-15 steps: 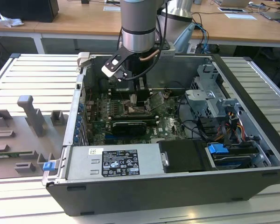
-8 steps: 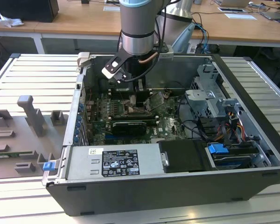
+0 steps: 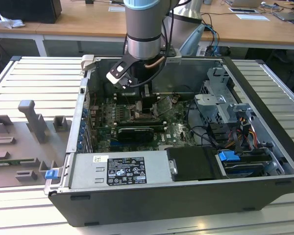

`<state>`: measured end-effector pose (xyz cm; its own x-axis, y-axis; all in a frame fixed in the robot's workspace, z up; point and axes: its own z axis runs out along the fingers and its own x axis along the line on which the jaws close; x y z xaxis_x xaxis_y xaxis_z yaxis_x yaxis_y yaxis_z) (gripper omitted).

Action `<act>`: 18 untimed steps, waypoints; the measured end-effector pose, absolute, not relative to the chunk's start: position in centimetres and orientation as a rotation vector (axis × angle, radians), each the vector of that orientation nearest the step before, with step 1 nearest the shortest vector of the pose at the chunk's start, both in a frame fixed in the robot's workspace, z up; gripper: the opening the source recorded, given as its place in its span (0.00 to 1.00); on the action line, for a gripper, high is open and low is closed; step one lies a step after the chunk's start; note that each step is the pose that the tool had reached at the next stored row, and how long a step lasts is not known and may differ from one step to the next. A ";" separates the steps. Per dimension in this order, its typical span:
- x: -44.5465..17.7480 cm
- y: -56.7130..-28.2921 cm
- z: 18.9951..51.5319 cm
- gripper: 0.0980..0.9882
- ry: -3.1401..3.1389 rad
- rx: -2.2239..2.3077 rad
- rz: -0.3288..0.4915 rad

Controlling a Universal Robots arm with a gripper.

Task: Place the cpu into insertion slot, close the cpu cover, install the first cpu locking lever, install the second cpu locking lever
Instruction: 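Place the cpu into insertion slot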

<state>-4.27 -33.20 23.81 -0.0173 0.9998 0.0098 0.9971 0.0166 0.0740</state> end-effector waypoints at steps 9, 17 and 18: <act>-4.3 -33.2 23.4 0.49 2.207 2.170 0.092; -4.3 -33.2 23.1 0.49 2.207 2.170 0.092; -4.3 -33.2 23.1 0.49 2.207 2.170 0.092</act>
